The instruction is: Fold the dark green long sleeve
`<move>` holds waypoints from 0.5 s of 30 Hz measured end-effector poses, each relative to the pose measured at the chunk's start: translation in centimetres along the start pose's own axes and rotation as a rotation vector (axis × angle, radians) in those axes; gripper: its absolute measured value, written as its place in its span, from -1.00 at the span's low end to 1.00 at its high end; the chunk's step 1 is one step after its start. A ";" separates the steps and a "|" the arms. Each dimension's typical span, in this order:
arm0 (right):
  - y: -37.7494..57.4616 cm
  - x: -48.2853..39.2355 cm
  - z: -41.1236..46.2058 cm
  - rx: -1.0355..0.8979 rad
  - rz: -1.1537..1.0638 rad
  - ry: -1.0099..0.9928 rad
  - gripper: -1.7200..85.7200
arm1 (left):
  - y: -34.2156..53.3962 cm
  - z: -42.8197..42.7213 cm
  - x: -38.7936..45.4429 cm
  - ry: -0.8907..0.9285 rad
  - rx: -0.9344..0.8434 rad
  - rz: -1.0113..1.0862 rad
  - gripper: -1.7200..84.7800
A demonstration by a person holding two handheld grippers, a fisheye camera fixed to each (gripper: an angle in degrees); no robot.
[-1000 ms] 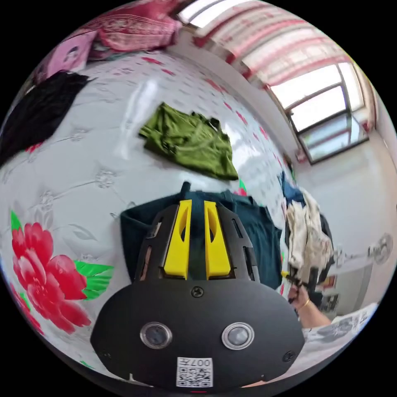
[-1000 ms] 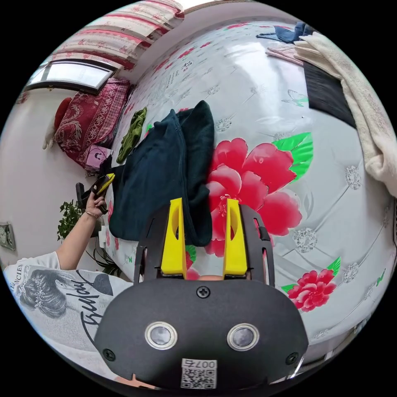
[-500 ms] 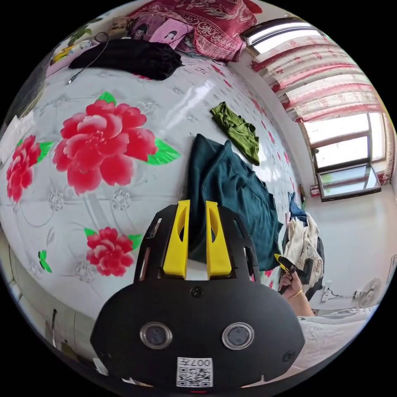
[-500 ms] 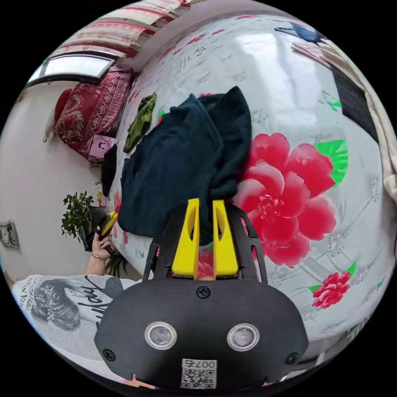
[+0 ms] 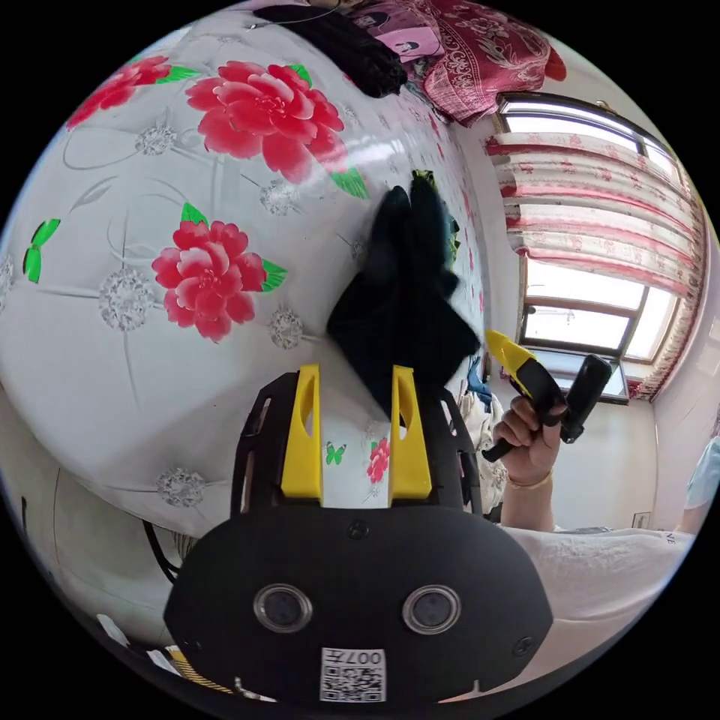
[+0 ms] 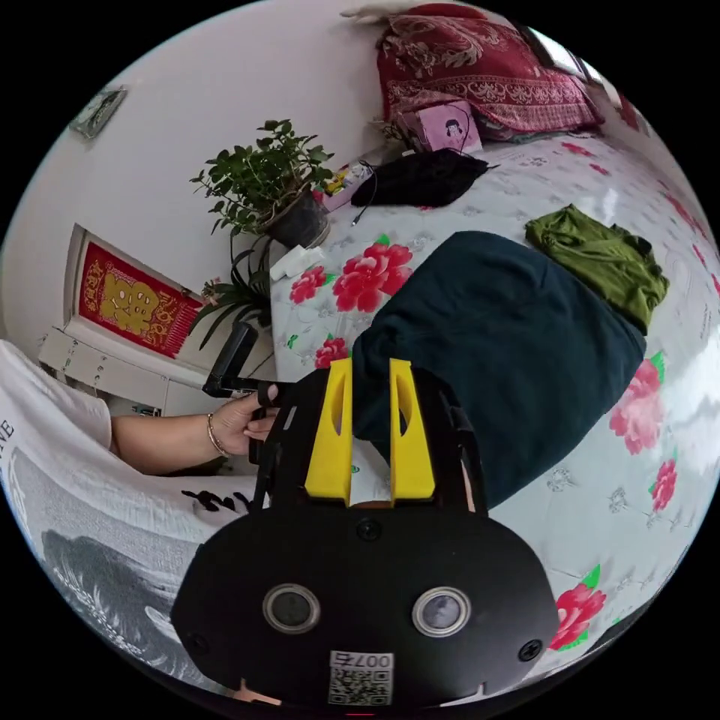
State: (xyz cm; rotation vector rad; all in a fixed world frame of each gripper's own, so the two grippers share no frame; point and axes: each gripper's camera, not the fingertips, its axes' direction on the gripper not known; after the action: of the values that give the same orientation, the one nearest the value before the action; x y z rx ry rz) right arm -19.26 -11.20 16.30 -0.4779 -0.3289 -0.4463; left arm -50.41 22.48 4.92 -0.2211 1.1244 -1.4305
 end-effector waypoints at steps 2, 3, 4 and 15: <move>1.2 2.6 -0.9 0.041 0.079 -0.037 -0.77 | 0.4 -0.4 -0.2 0.041 -0.025 0.020 -0.64; 2.2 4.8 -2.2 0.083 0.137 -0.036 -0.76 | 0.5 -0.5 -0.2 0.055 -0.034 0.026 -0.63; 2.7 6.0 -3.0 0.103 0.170 -0.032 -0.75 | 0.8 -0.6 -0.3 0.076 -0.054 0.034 -0.61; 7.7 27.3 -6.9 0.347 0.770 -0.305 -0.71 | -2.6 2.7 -1.6 0.185 -0.111 -0.053 -0.56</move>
State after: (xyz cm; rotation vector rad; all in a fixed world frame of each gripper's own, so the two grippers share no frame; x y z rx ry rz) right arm 9.16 -17.67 18.65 -0.2976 -0.4743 0.4334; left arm -49.84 21.99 8.88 -0.2011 1.3606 -1.4593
